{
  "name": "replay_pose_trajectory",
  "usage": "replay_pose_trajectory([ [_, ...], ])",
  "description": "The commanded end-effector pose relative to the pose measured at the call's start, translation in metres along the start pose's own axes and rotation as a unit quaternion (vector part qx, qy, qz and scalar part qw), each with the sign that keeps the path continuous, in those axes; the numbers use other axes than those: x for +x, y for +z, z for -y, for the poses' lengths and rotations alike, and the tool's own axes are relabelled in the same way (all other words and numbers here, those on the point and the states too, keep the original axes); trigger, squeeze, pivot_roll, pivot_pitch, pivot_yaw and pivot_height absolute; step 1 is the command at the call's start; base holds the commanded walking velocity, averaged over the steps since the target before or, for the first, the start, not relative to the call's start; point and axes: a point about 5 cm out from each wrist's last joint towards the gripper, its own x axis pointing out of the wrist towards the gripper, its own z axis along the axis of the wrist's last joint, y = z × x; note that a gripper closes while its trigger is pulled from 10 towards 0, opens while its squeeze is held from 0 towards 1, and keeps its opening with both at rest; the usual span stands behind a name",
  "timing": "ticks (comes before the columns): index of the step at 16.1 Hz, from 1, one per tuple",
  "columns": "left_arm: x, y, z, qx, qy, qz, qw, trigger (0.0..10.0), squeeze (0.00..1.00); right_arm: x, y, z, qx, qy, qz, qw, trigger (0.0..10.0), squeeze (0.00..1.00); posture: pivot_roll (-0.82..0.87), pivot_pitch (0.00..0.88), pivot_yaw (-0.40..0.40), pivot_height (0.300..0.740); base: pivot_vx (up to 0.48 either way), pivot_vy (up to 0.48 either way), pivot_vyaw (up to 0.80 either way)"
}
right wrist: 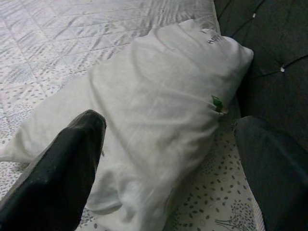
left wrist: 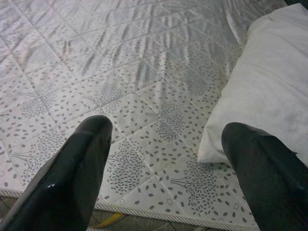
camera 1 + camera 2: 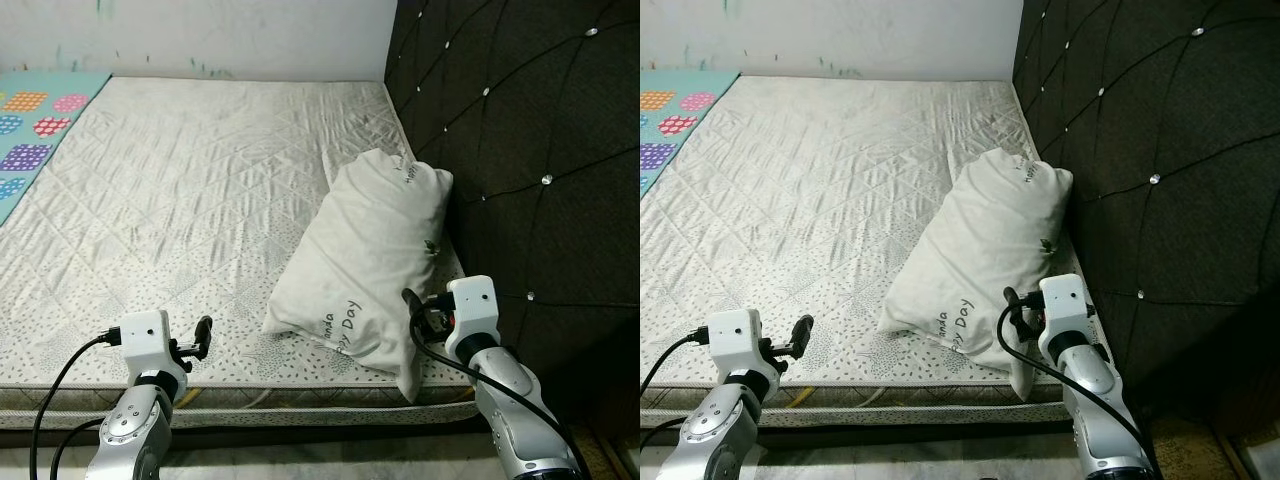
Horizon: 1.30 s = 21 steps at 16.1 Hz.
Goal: Clean up the room
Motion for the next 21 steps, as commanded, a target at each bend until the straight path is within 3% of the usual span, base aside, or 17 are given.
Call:
replay_pose_trajectory([
  [1, -0.002, 0.006, 0.001, 0.000, -0.005, 0.018, 1.000, 10.0, 0.00, -0.002, -0.001, 0.001, 0.001, -0.001, -0.005, 1.000, 10.0, 0.00, -0.14, 0.086, -0.020, 0.740, 0.000, 0.000, 0.00],
  [4, -0.007, 0.028, 0.005, 0.005, -0.023, 0.098, 0.995, 10.0, 0.00, -0.002, 0.002, 0.000, 0.010, 0.002, 0.005, 1.000, 10.0, 0.00, -0.13, 0.102, -0.018, 0.740, 0.000, 0.000, 0.00],
  [6, -0.009, 0.035, 0.009, 0.019, -0.037, 0.118, 0.992, 10.0, 0.00, -0.002, 0.009, 0.000, 0.010, 0.002, 0.028, 1.000, 10.0, 0.00, -0.14, 0.115, -0.015, 0.740, 0.000, 0.000, 0.00],
  [13, -0.013, 0.041, 0.012, 0.012, -0.055, 0.137, 0.989, 10.0, 0.00, -0.003, 0.016, -0.001, 0.013, -0.002, 0.045, 0.999, 10.0, 0.00, -0.13, 0.135, -0.012, 0.740, 0.000, 0.000, 0.00],
  [21, -0.012, 0.040, 0.014, 0.011, -0.063, 0.133, 0.989, 10.0, 0.00, -0.003, 0.016, 0.000, 0.012, -0.006, 0.043, 0.999, 10.0, 0.00, -0.13, 0.137, -0.012, 0.740, 0.293, 0.000, 0.00],
])
